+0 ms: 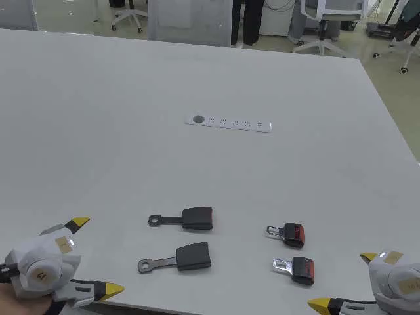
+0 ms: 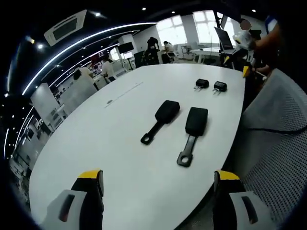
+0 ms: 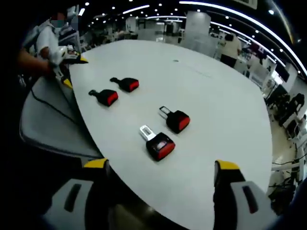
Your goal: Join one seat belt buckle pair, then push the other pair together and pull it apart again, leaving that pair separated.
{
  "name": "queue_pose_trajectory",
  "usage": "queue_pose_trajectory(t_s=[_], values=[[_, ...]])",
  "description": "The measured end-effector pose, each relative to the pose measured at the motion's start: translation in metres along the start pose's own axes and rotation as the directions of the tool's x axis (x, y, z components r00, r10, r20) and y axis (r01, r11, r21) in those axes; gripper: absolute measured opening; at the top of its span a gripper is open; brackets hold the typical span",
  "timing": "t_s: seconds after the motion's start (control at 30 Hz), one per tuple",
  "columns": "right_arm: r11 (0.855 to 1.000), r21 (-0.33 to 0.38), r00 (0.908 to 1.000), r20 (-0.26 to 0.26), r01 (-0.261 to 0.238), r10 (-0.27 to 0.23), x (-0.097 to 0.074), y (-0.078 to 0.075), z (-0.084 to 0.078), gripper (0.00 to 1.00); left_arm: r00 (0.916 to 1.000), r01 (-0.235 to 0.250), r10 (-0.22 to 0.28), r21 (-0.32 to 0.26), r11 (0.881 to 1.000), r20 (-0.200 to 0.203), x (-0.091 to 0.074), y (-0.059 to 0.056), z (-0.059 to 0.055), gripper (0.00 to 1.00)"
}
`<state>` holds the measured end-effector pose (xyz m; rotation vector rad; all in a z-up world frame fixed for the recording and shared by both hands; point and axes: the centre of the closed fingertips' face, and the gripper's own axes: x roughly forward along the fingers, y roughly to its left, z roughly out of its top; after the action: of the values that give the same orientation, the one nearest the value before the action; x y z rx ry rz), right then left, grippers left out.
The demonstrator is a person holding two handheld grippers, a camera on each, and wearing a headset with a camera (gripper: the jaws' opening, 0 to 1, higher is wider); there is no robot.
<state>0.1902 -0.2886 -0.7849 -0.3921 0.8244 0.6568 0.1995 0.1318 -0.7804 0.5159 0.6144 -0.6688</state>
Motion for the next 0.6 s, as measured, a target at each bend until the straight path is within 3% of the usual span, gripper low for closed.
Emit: queue_pose_trajectory(t_s=[0.6], values=[[1.0,-0.014,0.9999,0.011,0.003,-0.003,0.004,-0.004,0.01,0.91,0.9999,0.01,-0.01,0.001,1.0,0.005,0.001,-0.002,0.002,0.96]])
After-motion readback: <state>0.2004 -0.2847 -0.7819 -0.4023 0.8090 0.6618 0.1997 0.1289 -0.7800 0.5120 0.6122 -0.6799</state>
